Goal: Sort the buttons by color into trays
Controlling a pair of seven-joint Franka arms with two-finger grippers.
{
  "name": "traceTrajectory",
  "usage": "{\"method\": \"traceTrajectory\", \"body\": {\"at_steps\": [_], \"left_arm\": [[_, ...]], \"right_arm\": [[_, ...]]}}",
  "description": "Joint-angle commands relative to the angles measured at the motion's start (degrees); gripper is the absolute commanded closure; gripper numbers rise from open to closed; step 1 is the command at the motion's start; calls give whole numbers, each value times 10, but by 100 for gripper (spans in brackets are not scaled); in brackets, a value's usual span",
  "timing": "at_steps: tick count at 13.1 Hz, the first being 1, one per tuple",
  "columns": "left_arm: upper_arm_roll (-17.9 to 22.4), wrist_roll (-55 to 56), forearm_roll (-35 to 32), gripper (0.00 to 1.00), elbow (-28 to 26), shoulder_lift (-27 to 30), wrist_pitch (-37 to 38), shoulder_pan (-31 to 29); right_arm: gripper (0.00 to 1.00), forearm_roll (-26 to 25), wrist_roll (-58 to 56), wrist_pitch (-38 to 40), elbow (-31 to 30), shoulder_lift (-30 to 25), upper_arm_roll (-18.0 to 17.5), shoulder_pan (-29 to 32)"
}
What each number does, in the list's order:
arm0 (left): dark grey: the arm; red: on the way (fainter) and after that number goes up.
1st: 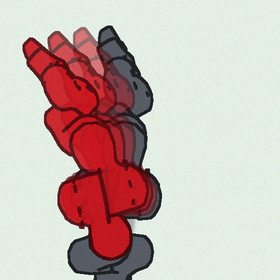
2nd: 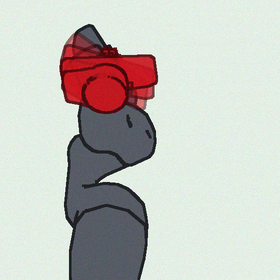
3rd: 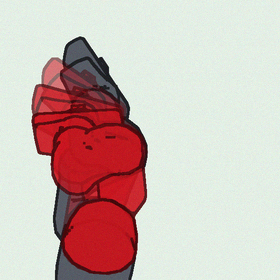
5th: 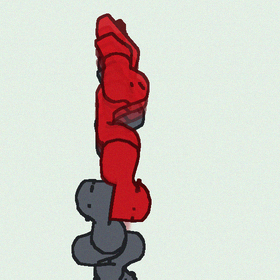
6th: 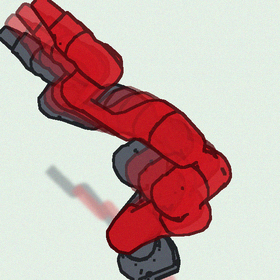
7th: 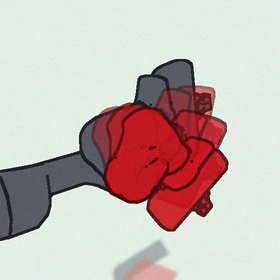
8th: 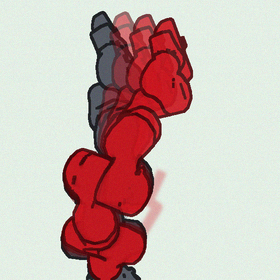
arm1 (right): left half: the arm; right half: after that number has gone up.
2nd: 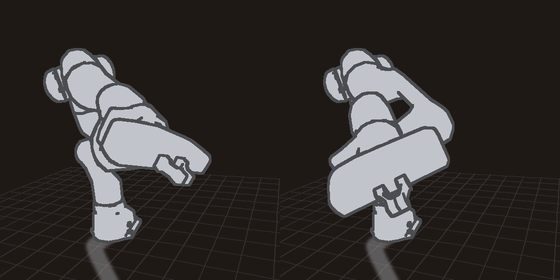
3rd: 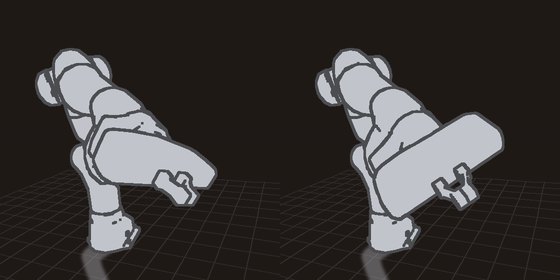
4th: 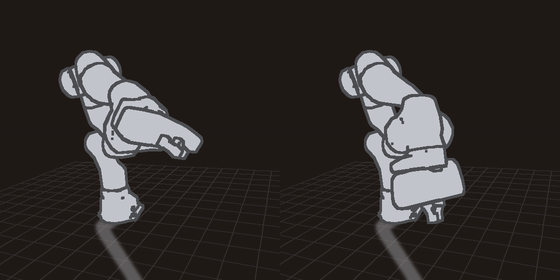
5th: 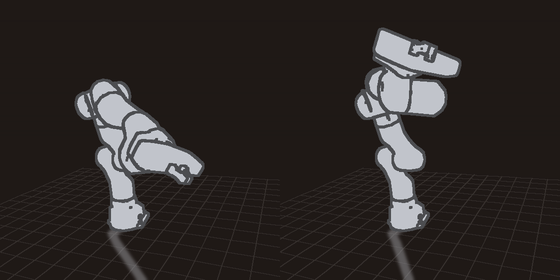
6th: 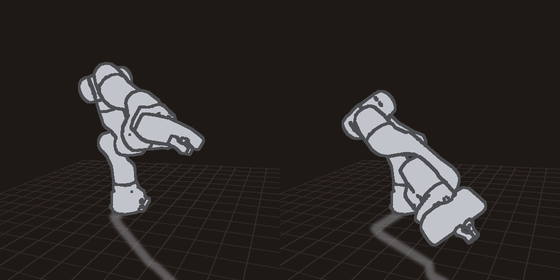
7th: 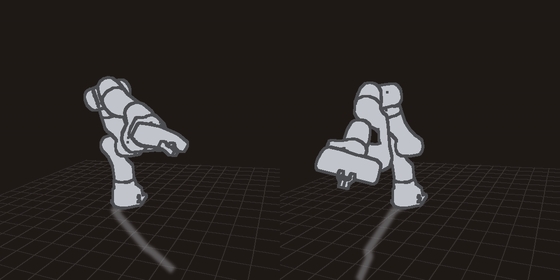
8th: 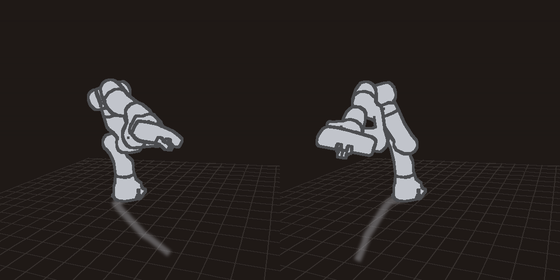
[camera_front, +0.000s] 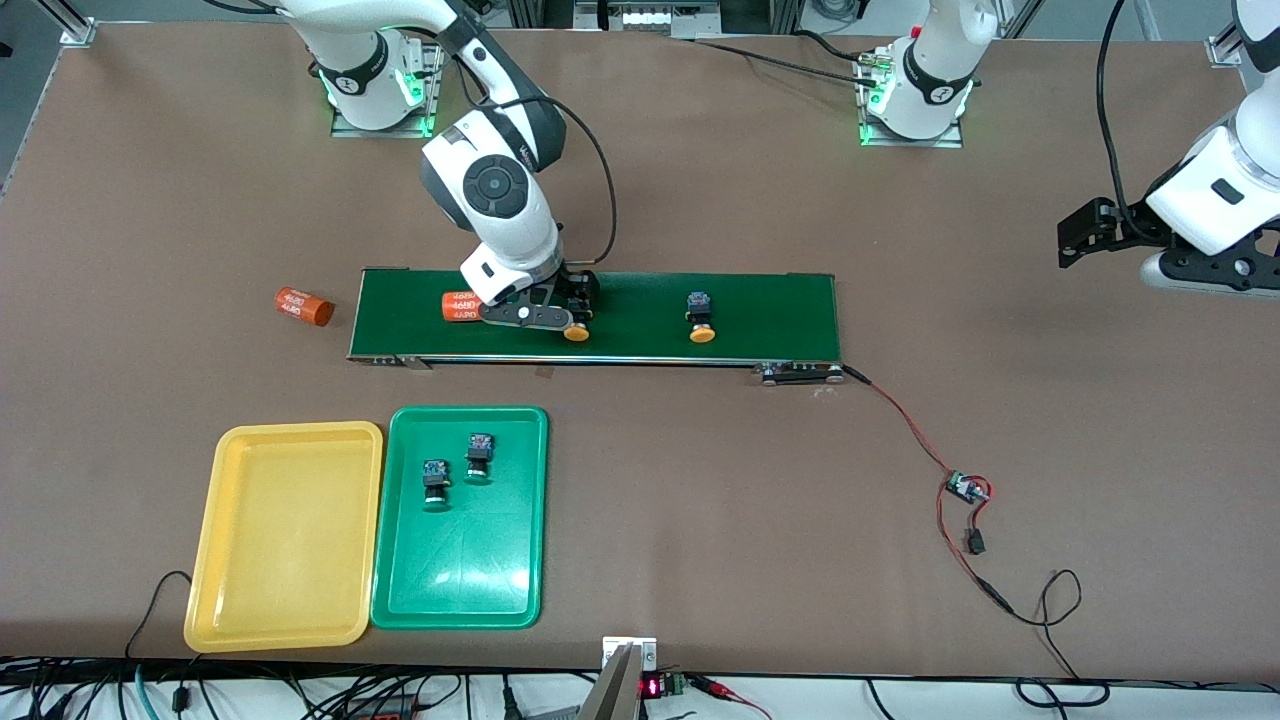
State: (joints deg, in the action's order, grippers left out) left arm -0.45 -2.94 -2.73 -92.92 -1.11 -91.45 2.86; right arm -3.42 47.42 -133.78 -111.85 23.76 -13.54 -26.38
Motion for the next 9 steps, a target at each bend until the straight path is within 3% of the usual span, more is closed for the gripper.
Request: {"method": "traceTrajectory", "body": {"at_steps": [1,6,8,9], "left_arm": [[-1,-7,-8,0,2,8,10,-1],[-1,-7,-7,0,2,8,10,-2],[-1,-7,-8,0,2,8,10,-2],[-1,-8,-8,0,2,8,10,-2]], "right_arm": [[0,0,11,2,14,10,-2,-2],[0,-3,10,-18,13,28,-1,-2],[11,-8,6,-26,14,35,-1,-1],[29,-9,3,-28,14,37,0,1]]}}
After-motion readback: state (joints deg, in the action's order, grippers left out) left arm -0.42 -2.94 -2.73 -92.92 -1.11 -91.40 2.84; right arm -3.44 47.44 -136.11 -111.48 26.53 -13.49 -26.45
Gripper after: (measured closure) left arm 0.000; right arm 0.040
